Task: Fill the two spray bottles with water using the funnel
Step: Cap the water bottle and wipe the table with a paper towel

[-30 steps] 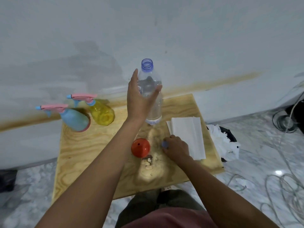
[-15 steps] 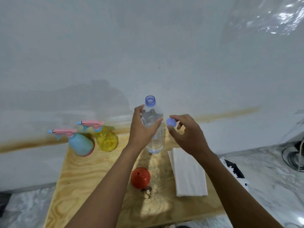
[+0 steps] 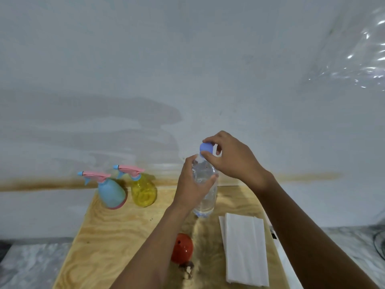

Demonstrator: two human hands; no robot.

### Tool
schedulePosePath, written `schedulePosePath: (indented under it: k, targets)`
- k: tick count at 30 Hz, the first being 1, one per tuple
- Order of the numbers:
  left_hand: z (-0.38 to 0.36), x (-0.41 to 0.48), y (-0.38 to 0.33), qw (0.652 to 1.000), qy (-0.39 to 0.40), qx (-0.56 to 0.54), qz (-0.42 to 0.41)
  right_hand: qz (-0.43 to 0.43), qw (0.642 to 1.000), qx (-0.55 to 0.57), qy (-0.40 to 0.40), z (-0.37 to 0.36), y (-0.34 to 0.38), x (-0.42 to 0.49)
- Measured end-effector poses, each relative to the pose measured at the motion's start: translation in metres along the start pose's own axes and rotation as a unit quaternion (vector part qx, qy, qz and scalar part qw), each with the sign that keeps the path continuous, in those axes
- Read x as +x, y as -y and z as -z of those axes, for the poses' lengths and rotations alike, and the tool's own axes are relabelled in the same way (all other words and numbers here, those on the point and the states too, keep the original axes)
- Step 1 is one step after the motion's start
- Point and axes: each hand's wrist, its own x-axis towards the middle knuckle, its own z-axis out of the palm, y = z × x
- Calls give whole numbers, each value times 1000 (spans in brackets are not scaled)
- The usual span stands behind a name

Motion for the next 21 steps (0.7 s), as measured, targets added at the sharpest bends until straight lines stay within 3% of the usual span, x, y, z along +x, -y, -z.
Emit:
schedulePosePath:
  k: [6, 11, 18, 21]
  targets:
    - [-2, -2, 1, 1000, -2, -12, 4, -64, 997, 25, -25, -9, -1, -4]
    - [0, 0, 2, 1000, 5, -22, 9, 14, 991, 130, 40, -2, -5, -6]
    - [-2, -1, 3, 1000, 3, -14, 8, 3, 999, 51, -5, -9, -5, 0]
    - [0, -1, 2, 1000, 5, -14, 8, -9, 996, 82, -17, -14, -2, 2]
